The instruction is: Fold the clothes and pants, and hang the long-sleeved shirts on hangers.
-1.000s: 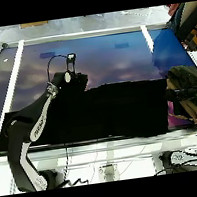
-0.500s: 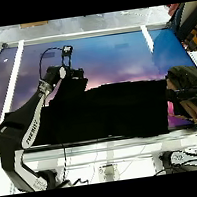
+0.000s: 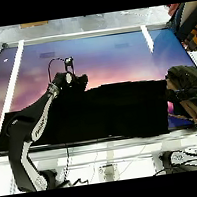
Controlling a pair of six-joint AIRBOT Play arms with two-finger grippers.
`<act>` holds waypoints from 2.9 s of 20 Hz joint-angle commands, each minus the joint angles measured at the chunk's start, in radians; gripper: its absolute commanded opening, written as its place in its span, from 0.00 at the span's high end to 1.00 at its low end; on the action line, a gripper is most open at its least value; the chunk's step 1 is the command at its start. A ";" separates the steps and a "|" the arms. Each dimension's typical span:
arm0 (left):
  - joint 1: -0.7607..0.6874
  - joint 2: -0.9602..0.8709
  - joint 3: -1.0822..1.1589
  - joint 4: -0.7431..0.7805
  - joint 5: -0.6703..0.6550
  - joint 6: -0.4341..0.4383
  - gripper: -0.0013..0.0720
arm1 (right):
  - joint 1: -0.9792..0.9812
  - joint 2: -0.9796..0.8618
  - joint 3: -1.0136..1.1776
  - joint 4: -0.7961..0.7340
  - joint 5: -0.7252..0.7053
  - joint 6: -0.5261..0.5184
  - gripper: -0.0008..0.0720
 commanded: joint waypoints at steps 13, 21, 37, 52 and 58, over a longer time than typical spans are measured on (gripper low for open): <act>-0.001 0.057 0.000 0.177 0.044 -0.045 0.97 | 0.000 0.000 0.001 0.000 0.005 0.000 0.95; 0.000 0.004 -0.001 0.175 -0.179 -0.045 0.15 | 0.000 0.000 0.001 0.000 0.004 0.000 0.95; -0.020 0.138 0.000 0.200 -0.008 0.132 0.97 | 0.000 0.000 0.001 0.000 0.001 0.000 0.95; 0.287 0.498 -0.001 0.385 0.111 0.074 0.97 | 0.000 0.009 0.001 0.151 -0.117 0.001 0.95; 0.488 0.532 -0.001 0.385 -0.157 0.074 0.97 | 0.001 0.009 0.001 0.226 -0.191 0.001 0.95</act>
